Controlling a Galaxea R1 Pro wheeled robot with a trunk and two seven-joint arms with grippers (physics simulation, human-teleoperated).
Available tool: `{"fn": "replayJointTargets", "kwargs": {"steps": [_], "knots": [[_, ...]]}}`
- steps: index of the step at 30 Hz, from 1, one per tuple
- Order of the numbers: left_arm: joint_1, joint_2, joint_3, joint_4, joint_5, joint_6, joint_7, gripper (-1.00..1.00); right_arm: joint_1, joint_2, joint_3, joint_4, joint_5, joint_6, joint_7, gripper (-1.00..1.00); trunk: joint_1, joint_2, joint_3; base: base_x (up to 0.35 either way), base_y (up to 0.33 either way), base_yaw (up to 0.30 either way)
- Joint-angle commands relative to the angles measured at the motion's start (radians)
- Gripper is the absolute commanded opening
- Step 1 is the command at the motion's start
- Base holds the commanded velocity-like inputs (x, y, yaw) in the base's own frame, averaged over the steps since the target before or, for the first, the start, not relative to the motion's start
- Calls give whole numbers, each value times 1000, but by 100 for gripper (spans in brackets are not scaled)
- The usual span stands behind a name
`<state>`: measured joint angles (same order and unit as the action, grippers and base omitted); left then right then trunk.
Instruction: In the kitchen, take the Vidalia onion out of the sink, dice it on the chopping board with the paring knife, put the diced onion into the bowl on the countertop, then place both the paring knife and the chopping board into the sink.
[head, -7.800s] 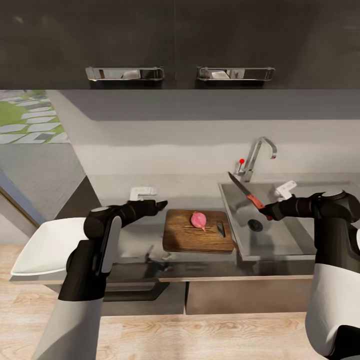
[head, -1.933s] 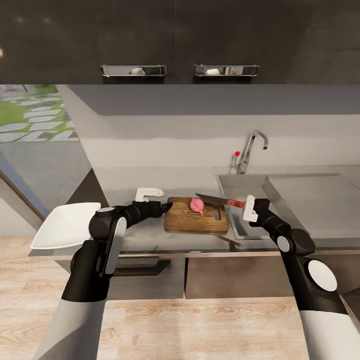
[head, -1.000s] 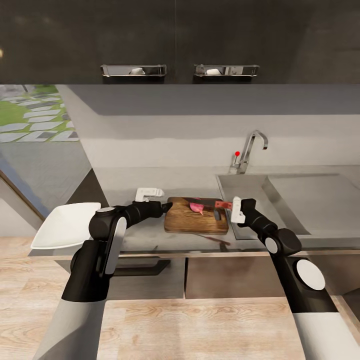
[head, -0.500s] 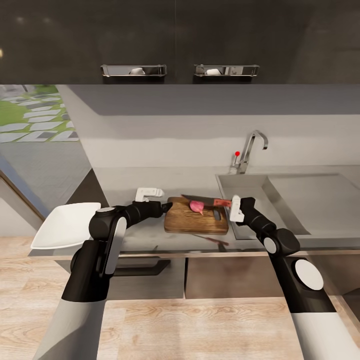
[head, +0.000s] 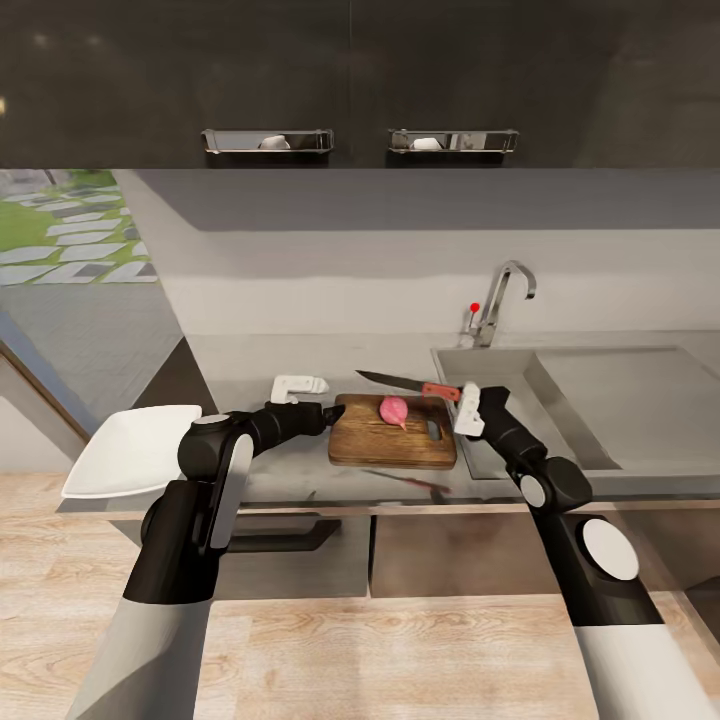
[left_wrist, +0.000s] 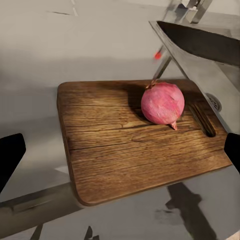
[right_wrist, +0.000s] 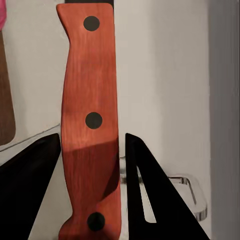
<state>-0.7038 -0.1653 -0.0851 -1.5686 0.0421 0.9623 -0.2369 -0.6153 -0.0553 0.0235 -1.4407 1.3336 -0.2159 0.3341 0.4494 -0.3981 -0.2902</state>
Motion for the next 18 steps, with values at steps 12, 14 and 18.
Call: {"fn": "replayJointTargets", "kwargs": {"steps": [12, 14, 18], "knots": [[-1, 0, 1, -1, 4, 6, 1, 100, 0, 9, 5, -1, 9, -4, -25, -100, 1, -2, -2, 0, 0, 0], [-1, 0, 1, -1, 4, 6, 1, 100, -1, 9, 5, -1, 9, -4, -26, -100, 1, -2, -2, 0, 0, 0], [-1, 0, 1, -1, 4, 6, 1, 100, -1, 9, 6, -1, 9, -3, -27, -100, 1, -2, -2, 0, 0, 0]]}}
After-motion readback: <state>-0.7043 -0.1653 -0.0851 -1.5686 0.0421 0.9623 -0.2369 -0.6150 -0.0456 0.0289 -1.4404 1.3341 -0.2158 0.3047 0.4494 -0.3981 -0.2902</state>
